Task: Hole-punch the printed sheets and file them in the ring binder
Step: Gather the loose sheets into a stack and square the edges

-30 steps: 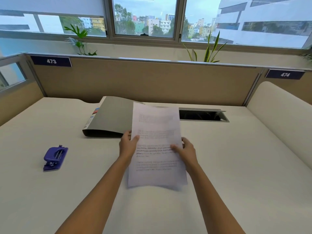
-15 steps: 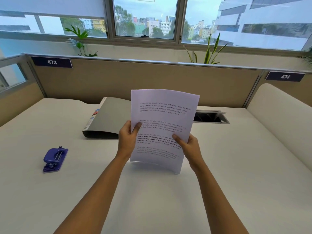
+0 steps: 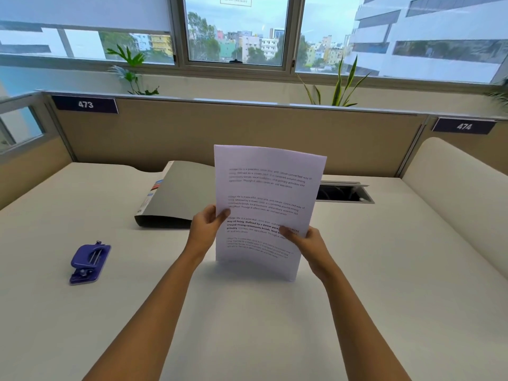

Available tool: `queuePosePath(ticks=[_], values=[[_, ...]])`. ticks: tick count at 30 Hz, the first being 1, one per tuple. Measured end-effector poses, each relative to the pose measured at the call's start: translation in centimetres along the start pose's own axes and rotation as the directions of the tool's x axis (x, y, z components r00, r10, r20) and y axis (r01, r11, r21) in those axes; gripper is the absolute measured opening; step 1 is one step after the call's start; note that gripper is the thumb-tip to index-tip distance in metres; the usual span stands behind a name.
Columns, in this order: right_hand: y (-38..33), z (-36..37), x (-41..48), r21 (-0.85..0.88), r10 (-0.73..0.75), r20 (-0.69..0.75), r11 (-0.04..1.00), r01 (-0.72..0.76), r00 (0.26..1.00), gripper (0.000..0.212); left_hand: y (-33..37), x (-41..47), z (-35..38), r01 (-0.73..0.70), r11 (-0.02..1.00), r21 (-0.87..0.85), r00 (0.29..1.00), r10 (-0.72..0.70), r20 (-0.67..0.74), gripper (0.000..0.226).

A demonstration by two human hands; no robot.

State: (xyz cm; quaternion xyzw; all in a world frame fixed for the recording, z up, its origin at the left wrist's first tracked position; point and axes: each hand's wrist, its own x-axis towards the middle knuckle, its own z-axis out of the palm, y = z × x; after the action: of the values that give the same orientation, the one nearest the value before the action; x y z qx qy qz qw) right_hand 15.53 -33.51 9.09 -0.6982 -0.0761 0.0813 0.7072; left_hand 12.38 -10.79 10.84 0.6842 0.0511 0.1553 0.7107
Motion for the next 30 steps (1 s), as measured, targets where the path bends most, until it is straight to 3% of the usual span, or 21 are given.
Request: queuePosePath(ticks=[4, 8, 12, 15, 19, 23, 30], values=[[-0.6, -0.1, 0.2, 0.102, 0.024, -0.012, 0.995, -0.023, 1.0, 0.03, 0.8, 0.3, 0.3, 0.052, 0.997, -0.052, 0.998, -0.05, 0.032, 0.008], [-1.3, 0.0, 0.0, 0.146, 0.021, -0.003, 0.989, -0.02, 1.0, 0.03, 1.4, 0.1, 0.7, 0.194, 0.966, -0.169, 0.979, -0.18, 0.094, 0.013], [-1.6, 0.0, -0.1, 0.133, 0.025, -0.01, 0.991, -0.023, 1.0, 0.03, 1.4, -0.1, 1.0, 0.27, 0.952, -0.144, 0.954, -0.244, 0.175, 0.026], [-1.8, 0.2, -0.3, 0.131, 0.003, -0.017, 0.991, -0.001, 1.0, 0.027, 1.4, -0.3, 1.4, 0.224, 0.969, -0.104, 0.968, -0.208, 0.142, 0.03], [-2.8, 0.7, -0.2, 0.105, -0.108, -0.095, 0.987, 0.118, 0.99, 0.019, 1.8, -0.1, 1.9, 0.047, 0.999, 0.001, 0.997, -0.047, 0.061, 0.029], [-2.9, 0.9, -0.1, 0.091, -0.163, -0.161, 0.98, 0.179, 0.973, 0.015, 2.4, 0.1, 2.1, -0.07, 0.998, 0.0, 0.998, 0.07, 0.003, 0.017], [-1.4, 0.6, -0.4, 0.024, -0.146, -0.088, 0.989, 0.149, 0.985, 0.013, 1.2, -0.2, 1.4, -0.039, 0.999, 0.037, 0.998, 0.04, -0.039, 0.002]])
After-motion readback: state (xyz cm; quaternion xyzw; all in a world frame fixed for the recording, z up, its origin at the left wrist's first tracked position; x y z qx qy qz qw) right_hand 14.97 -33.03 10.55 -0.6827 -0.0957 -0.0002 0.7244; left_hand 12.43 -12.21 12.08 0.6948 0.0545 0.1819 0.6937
